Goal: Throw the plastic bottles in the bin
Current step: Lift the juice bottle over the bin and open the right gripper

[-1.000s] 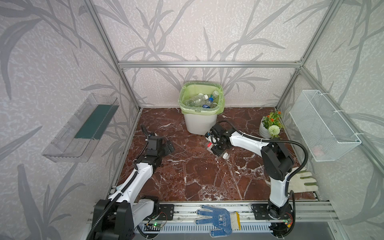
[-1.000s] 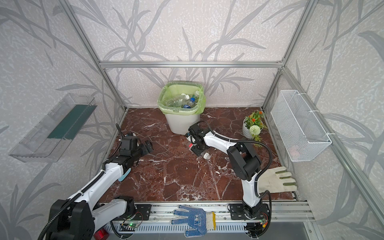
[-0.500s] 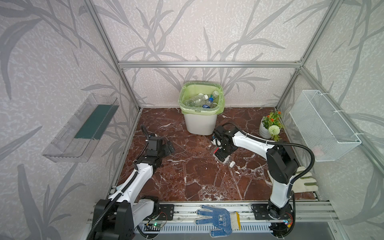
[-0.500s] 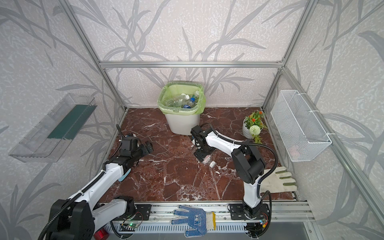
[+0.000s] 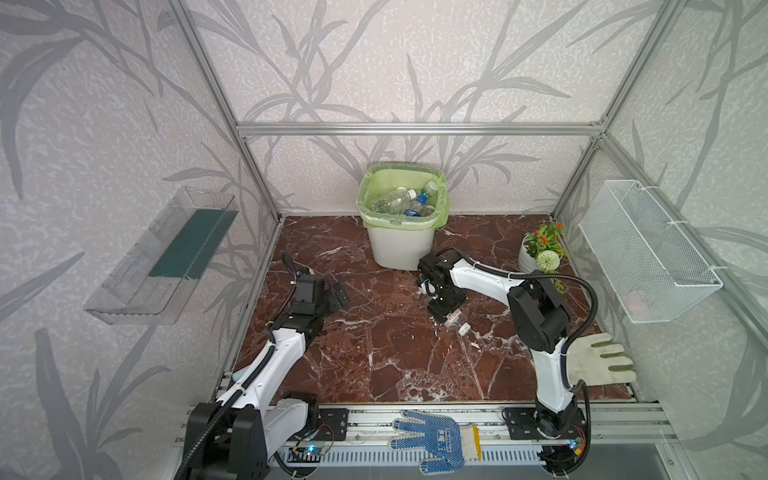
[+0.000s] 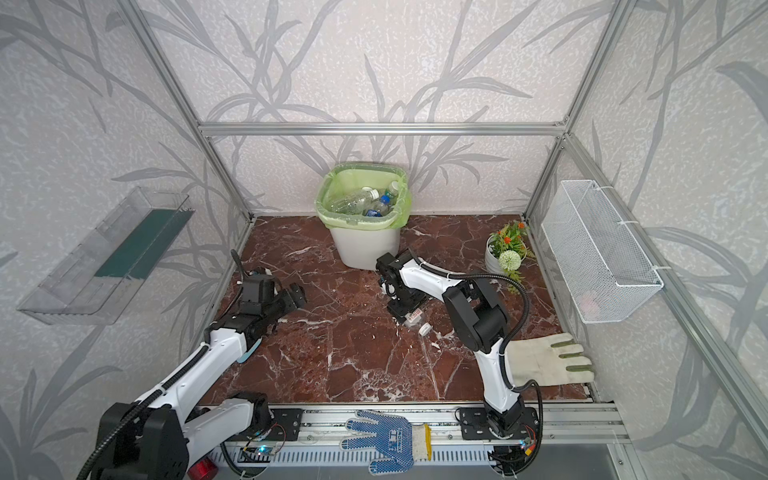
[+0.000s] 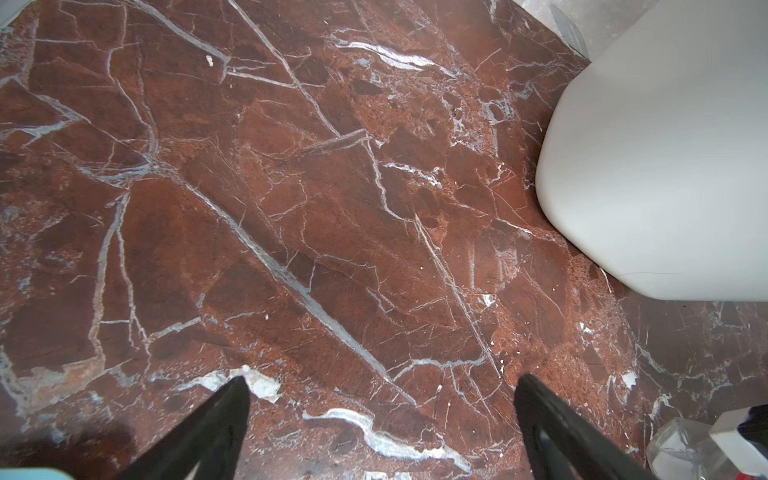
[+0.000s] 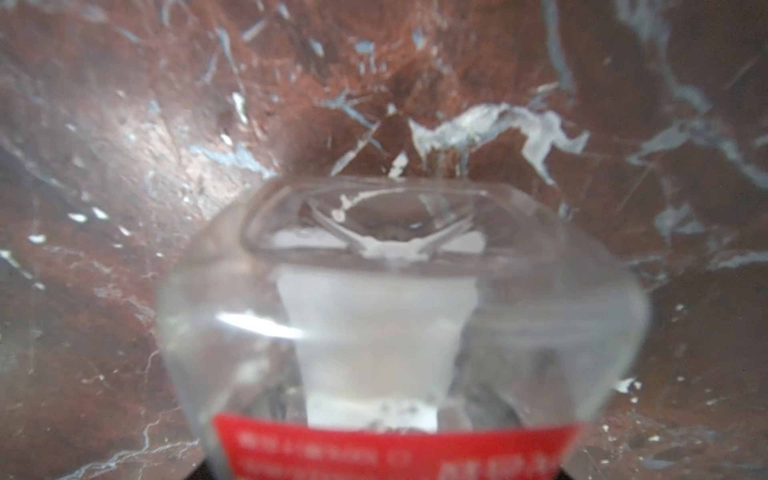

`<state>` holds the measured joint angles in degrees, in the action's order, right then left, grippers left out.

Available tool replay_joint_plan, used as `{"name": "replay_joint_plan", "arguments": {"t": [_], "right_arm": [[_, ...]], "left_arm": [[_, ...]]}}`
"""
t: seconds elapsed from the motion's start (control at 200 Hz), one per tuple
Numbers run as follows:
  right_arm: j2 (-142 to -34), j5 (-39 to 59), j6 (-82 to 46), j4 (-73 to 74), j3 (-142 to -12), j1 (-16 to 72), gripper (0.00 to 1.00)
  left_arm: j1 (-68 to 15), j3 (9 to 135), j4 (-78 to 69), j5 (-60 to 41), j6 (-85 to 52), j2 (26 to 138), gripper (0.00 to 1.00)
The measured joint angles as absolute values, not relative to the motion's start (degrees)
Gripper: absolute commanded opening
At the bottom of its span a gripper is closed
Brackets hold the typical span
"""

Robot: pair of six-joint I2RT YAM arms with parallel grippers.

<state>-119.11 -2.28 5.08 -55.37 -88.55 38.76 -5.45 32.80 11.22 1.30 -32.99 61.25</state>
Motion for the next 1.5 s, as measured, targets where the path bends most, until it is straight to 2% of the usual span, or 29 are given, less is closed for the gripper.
{"name": "replay_joint_plan", "arguments": {"t": [0.205,0.3,0.43,0.645,0.815,0.965,1.12,1.16,1.23,1.265,1.32,1.41,1.5], "right_arm": [[-115.7,-2.1,4.0,-56.9,-90.3,38.8,0.50],[-109.5,-2.1,3.7,-57.4,-91.2,38.8,0.45],[-97.7,-2.3,4.1,-55.9,-96.1,38.8,0.45],[-75.4,-4.2,8.6,-40.8,-100.3,38.5,0.47],[-70.5,-4.6,10.6,-24.9,-101.8,38.0,0.48],[-78.7,-1.5,7.7,-16.1,-108.0,35.6,0.48],[-101.4,3.5,4.1,-20.4,-127.7,34.6,0.54],[-109.3,3.8,3.8,-24.3,-135.6,34.4,0.62],[-123.2,3.4,3.0,-33.1,-150.4,34.2,0.89],[-129.5,2.9,2.9,-37.9,-157.8,34.0,1.00],[-137.8,1.3,2.9,-44.4,-168.0,33.5,0.99],[-139.7,-1.2,2.7,-49.8,-169.0,32.6,0.99],[-130.7,-3.7,2.6,-47.8,-157.0,32.2,0.99]], "left_arm": [[-5.5,32.8,11.2,1.7,-33.0,61.3,0.99],[-5.5,32.8,11.2,2.2,-33.0,61.5,0.99],[-5.5,32.8,11.2,3.0,-32.9,63.0,0.99],[-5.5,32.9,11.5,3.0,-31.3,65.8,0.99],[-5.5,33.3,11.4,2.5,-30.5,66.7,0.99],[-5.5,33.5,10.9,1.4,-30.5,67.3,0.99],[-5.5,33.5,10.9,1.0,-30.5,67.3,0.99],[-5.5,33.5,10.9,0.9,-30.5,67.3,0.99],[-5.5,33.5,11.1,0.7,-30.5,67.3,0.99],[-5.5,33.6,11.4,0.7,-30.4,67.3,0.99],[-5.5,33.9,12.2,0.8,-30.3,67.3,0.99],[-5.5,34.8,13.8,1.0,-30.0,67.3,0.99],[-5.5,35.8,14.9,1.2,-29.9,67.2,0.99]]}}
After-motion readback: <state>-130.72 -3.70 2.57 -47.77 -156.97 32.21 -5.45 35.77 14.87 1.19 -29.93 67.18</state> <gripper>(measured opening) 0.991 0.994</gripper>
